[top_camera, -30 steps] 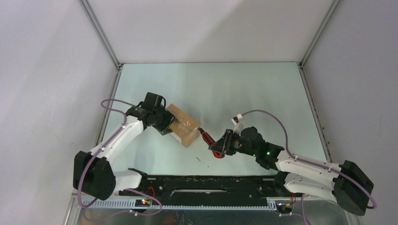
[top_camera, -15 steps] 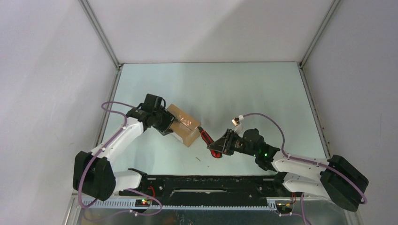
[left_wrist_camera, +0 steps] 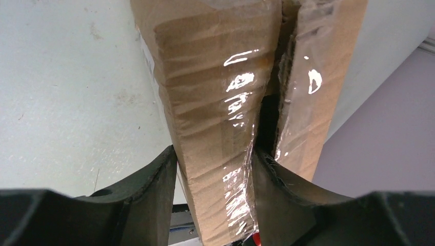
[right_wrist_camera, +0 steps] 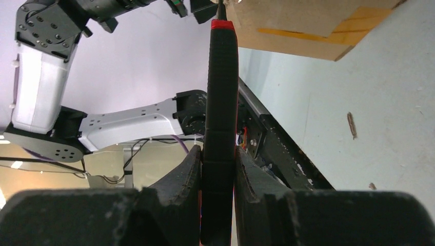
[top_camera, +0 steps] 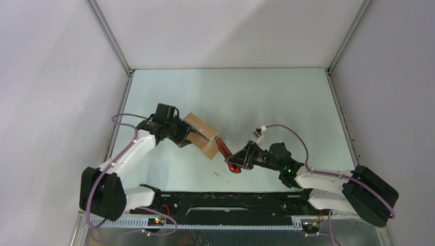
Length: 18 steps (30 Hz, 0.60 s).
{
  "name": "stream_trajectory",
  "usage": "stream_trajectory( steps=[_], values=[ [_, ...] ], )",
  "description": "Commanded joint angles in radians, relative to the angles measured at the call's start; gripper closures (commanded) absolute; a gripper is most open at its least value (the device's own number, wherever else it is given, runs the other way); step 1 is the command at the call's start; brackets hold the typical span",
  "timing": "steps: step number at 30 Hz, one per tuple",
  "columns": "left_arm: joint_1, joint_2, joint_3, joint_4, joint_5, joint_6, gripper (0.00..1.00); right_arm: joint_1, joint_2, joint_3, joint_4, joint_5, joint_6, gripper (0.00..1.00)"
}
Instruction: Unpack the express box
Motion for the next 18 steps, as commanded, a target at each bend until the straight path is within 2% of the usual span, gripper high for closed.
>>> stream_trajectory(
  steps=[1, 12, 18],
  values=[
    [0.012, -0.034, -0.015, 0.016, 0.041, 0.005, 0.74, -0.005, -0.009, 0.015, 0.138, -0.036, 0.012, 1.00],
    [0.012, -0.043, -0.002, 0.027, 0.056, 0.010, 0.78, 0.020, 0.083, 0.089, 0.051, -0.074, -0.005, 1.00],
    [0.012, -0.037, 0.025, 0.002, 0.025, 0.023, 0.78, 0.035, 0.161, 0.117, 0.128, -0.141, 0.016, 1.00]
  ],
)
